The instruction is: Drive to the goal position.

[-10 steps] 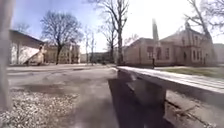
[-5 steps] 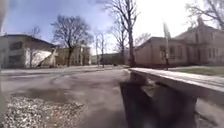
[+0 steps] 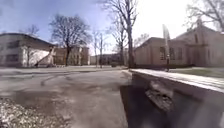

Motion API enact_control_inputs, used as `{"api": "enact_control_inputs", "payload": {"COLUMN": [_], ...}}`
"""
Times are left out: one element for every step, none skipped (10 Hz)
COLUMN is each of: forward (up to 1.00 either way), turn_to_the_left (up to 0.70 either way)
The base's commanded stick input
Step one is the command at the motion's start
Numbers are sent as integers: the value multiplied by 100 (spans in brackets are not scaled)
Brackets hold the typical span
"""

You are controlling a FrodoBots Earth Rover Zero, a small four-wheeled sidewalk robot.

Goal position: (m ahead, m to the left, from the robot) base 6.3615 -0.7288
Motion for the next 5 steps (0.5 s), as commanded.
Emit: {"api": "enact_control_inputs", "payload": {"forward": [85,85,85,85,85], "turn_to_the_left": [0,0,0,0,0]}}
